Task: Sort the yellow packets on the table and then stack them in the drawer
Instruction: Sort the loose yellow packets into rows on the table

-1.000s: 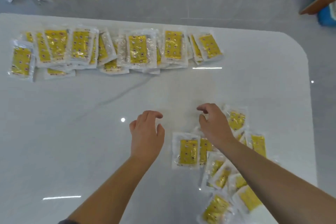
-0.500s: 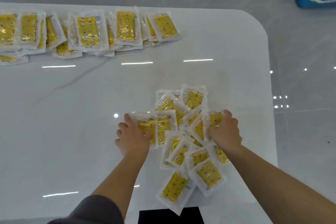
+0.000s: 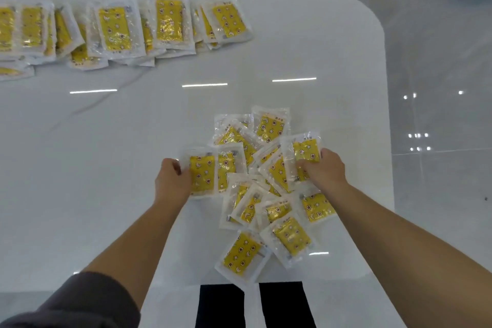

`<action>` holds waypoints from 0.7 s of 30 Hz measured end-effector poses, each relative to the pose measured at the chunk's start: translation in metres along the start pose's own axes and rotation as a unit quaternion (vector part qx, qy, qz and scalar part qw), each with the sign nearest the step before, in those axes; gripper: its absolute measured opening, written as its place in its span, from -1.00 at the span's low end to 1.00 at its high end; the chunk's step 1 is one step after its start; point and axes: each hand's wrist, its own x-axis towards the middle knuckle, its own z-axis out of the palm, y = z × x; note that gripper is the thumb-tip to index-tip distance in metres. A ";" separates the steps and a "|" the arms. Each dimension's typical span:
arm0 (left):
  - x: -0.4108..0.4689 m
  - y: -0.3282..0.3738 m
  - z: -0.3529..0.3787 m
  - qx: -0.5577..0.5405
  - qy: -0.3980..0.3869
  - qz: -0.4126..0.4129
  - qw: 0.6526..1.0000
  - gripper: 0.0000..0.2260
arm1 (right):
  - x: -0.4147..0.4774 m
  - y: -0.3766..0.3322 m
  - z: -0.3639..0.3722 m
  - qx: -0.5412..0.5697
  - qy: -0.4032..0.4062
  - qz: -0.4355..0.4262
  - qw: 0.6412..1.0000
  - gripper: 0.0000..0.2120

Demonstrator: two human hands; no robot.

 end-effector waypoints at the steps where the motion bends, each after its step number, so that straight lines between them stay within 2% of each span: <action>1: -0.004 0.001 -0.002 -0.014 0.013 -0.008 1.000 -0.92 | -0.001 0.003 -0.007 0.008 -0.018 -0.019 1.000 -0.80; 4: -0.021 0.005 -0.004 0.001 0.052 -0.026 0.998 -0.77 | -0.006 0.016 -0.033 -0.003 -0.061 -0.043 0.997 -0.83; 6: -0.037 0.008 -0.001 0.013 0.054 -0.031 0.998 -0.75 | -0.008 0.030 -0.048 -0.026 -0.080 -0.045 0.995 -0.84; 8: -0.051 0.010 0.007 0.020 0.030 -0.026 0.999 -0.82 | -0.010 0.046 -0.059 -0.076 -0.105 -0.057 0.990 -0.86; 10: -0.069 0.012 0.018 0.029 -0.021 -0.011 0.999 -0.87 | -0.013 0.062 -0.064 -0.172 -0.133 -0.093 0.972 -0.81; 11: -0.077 0.013 0.024 0.046 -0.051 0.006 0.998 -0.82 | -0.014 0.071 -0.063 -0.243 -0.141 -0.123 0.952 -0.76; 13: -0.090 0.011 0.036 0.087 -0.111 0.063 0.988 -0.72 | -0.016 0.083 -0.059 -0.399 -0.133 -0.212 0.882 -0.70; 16: -0.106 0.012 0.054 0.141 -0.204 0.170 0.954 -0.70 | -0.014 0.092 -0.050 -0.480 -0.102 -0.333 0.805 -0.66; 18: -0.114 0.014 0.070 0.175 -0.241 0.223 0.928 -0.70 | -0.010 0.092 -0.043 -0.491 -0.089 -0.383 0.777 -0.65; 21: -0.122 0.017 0.092 0.235 -0.257 0.281 0.894 -0.71 | -0.003 0.091 -0.037 -0.506 -0.080 -0.405 0.758 -0.62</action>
